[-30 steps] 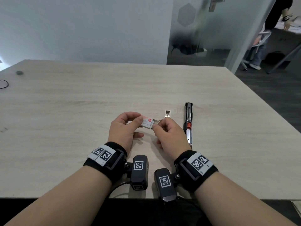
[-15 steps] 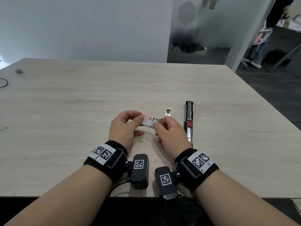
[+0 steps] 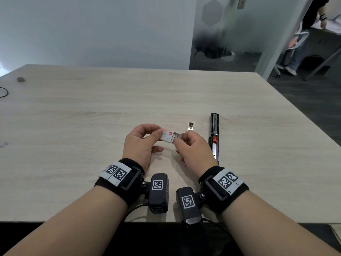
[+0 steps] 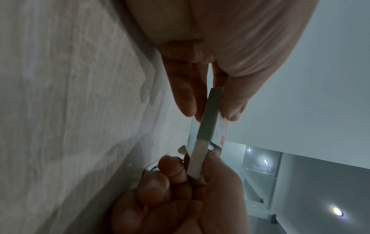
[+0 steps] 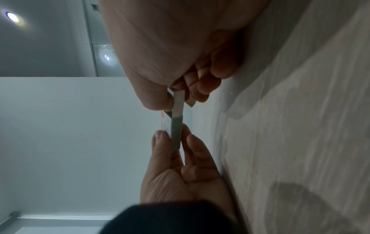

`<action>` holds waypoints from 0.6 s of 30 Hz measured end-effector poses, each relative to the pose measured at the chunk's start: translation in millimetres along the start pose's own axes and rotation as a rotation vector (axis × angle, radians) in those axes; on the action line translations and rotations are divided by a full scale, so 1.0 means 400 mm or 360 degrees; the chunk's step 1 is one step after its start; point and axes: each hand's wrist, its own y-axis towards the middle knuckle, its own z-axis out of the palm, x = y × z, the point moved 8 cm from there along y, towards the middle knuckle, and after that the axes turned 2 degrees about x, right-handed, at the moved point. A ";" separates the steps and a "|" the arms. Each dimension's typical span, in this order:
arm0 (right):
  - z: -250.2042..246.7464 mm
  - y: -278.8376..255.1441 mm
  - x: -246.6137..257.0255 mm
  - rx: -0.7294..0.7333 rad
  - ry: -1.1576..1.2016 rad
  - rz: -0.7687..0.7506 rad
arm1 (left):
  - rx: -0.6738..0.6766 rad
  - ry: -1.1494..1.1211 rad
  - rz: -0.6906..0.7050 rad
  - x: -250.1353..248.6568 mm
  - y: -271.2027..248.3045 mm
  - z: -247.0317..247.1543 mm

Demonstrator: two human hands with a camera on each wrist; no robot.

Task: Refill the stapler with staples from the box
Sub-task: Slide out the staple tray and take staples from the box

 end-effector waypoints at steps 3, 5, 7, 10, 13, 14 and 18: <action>0.000 -0.001 -0.001 0.0010 0.0049 -0.0007 | -0.0009 0.0010 0.0006 0.001 0.002 -0.002; -0.001 -0.002 -0.003 0.0001 0.0061 -0.0014 | -0.0021 0.0026 0.0011 0.003 0.003 -0.005; -0.001 0.000 -0.003 -0.0001 0.0085 -0.0015 | -0.0041 0.0063 0.0017 0.004 0.005 -0.008; -0.001 -0.001 -0.005 -0.0009 0.0144 -0.0002 | -0.0086 0.0139 0.0026 0.007 0.011 -0.015; 0.000 -0.004 -0.008 -0.0011 0.0195 0.0008 | -0.0140 0.0249 -0.0008 0.009 0.027 -0.033; 0.000 -0.004 -0.007 -0.0008 0.0199 0.0005 | -0.0164 0.0288 -0.0046 0.012 0.037 -0.043; 0.000 -0.002 -0.002 0.0022 0.0159 -0.0029 | -0.0130 0.0543 -0.0256 0.018 0.087 -0.075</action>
